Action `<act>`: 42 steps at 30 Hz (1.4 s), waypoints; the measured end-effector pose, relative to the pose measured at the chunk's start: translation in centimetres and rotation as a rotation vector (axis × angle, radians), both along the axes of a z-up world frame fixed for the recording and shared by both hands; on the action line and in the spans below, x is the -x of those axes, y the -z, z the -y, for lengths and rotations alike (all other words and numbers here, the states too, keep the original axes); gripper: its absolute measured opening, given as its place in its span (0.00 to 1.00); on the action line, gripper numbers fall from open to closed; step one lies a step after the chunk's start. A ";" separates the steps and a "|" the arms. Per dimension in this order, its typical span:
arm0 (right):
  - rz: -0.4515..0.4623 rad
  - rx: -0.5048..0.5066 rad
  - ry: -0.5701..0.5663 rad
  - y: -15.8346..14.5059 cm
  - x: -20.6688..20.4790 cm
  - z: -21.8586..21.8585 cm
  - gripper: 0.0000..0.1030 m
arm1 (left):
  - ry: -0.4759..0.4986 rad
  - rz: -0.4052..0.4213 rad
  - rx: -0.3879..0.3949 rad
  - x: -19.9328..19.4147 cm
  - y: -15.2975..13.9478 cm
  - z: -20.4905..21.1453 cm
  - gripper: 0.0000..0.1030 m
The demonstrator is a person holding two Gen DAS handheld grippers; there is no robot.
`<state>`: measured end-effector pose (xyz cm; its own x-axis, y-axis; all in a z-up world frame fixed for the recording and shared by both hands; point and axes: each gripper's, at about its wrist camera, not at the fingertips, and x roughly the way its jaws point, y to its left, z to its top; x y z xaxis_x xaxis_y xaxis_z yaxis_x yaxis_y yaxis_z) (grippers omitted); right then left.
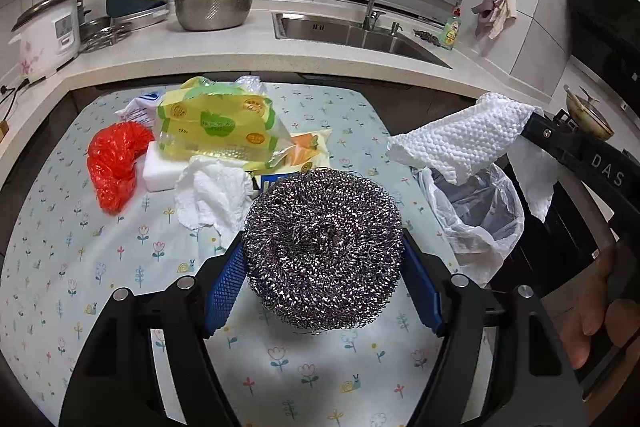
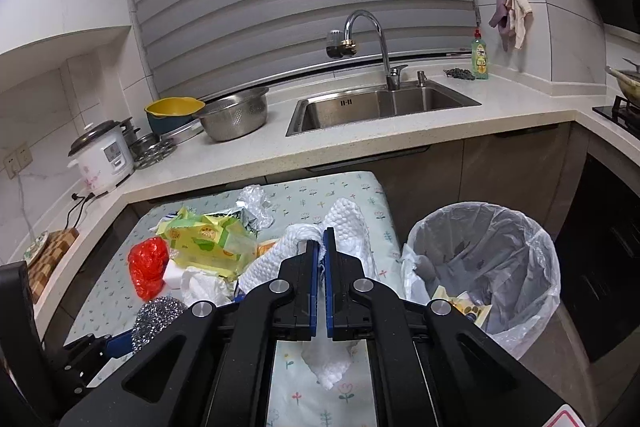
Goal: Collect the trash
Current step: 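Carry the scrubber and tissue over the trash bin with both tools, then open both tools to drop the scrubber and tissue into the bin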
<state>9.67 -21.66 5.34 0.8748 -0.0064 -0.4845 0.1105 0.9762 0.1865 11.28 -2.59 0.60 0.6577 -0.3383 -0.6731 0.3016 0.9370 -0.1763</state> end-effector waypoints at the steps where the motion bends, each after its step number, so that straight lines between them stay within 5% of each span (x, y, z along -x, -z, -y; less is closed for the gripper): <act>1: 0.004 0.001 0.007 -0.2 0.2 0.4 0.03 | 0.007 0.005 -0.003 0.1 -0.2 0.5 0.67; 17: 0.006 0.001 0.163 -0.1 1.5 10.0 0.03 | 0.167 0.033 -0.007 -1.0 -1.7 10.9 0.67; 42: -0.100 -0.051 0.296 6.2 -2.2 19.7 0.08 | 0.347 -0.007 -0.089 -6.4 3.2 23.5 0.72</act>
<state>11.87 -41.41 -0.86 0.7865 -0.2269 -0.5743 0.4085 0.8886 0.2084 17.72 -26.13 -2.59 0.5094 -0.4807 -0.7137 0.6033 0.7910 -0.1021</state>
